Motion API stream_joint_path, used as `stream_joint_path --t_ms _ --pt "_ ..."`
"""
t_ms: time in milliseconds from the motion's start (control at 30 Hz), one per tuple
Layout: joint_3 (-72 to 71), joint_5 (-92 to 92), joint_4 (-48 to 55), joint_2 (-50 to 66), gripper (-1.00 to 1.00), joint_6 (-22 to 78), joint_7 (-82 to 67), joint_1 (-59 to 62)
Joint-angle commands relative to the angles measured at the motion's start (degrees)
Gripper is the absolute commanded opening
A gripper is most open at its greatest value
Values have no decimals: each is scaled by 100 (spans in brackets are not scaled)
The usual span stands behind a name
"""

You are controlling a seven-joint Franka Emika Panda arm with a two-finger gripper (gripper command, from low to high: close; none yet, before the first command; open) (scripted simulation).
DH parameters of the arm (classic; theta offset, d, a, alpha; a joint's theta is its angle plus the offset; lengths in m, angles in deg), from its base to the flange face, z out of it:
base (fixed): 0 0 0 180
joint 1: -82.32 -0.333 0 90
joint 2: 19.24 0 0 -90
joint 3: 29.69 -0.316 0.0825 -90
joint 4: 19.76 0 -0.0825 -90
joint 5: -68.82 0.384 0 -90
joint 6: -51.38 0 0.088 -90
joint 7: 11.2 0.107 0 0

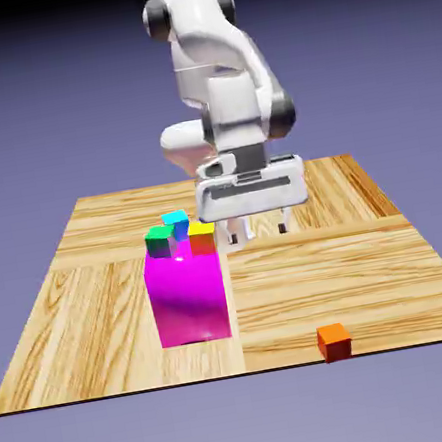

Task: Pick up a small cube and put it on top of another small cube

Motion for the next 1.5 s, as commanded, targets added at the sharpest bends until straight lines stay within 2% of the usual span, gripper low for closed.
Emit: stream_joint_path --t_ms 0,933,1000,1200,1233,1467 --pt "-22 -2 208 198 0 205 31 -12" --pt "-648 -50 6022 5729 0 5947 899 -603" --pt "-656 -51 6095 5798 0 6019 910 -611" --pt "-645 -50 4930 5672 0 4984 888 -571" --pt "-645 -50 4929 5672 -100 4984 888 -571" --pt "-612 -20 6023 5720 -100 6008 948 -586"
